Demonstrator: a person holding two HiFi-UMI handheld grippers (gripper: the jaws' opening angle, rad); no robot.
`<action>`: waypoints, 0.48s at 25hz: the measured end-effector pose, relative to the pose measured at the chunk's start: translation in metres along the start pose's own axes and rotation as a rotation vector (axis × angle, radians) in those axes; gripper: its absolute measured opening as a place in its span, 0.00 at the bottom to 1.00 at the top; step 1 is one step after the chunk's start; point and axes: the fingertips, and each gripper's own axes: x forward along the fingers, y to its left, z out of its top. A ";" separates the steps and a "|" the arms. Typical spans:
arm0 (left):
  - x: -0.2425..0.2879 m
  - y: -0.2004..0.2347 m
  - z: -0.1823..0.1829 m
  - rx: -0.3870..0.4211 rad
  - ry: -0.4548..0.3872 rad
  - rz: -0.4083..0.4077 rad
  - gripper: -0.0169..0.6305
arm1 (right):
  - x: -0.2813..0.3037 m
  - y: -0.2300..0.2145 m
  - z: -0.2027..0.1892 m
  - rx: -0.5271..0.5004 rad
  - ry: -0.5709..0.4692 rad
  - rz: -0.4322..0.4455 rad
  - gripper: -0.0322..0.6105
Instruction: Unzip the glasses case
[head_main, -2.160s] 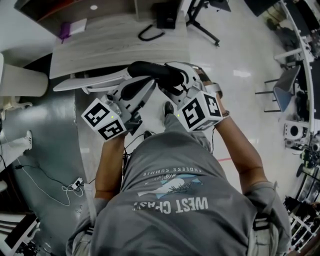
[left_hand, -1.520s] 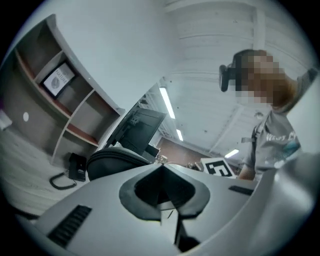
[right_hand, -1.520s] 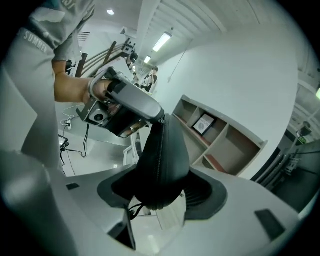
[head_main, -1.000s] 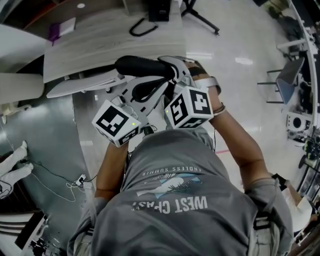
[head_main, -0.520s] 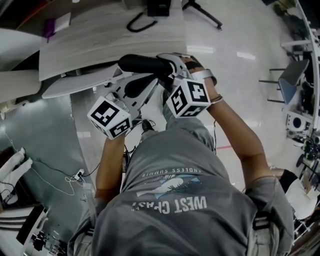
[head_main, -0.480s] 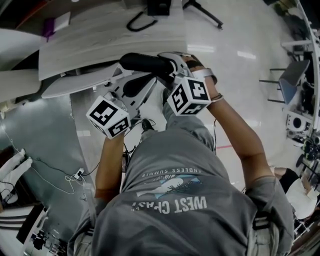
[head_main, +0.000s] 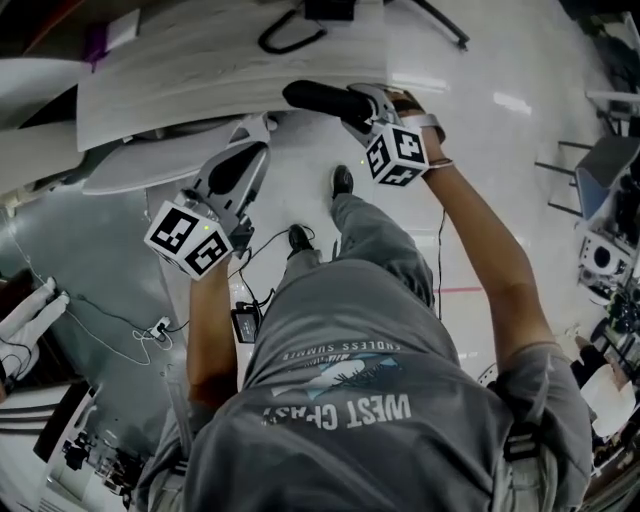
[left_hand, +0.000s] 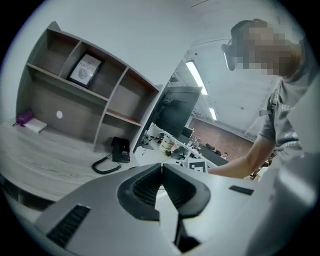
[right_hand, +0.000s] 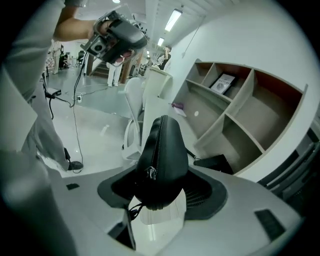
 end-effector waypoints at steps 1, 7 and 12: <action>-0.001 0.008 -0.002 -0.005 0.004 0.015 0.03 | 0.010 -0.004 -0.008 -0.001 0.007 0.000 0.47; 0.003 0.037 -0.012 -0.044 0.020 0.088 0.03 | 0.065 -0.028 -0.061 -0.035 0.064 -0.014 0.47; 0.000 0.046 -0.016 -0.063 0.025 0.126 0.03 | 0.089 -0.047 -0.081 -0.108 0.094 -0.057 0.47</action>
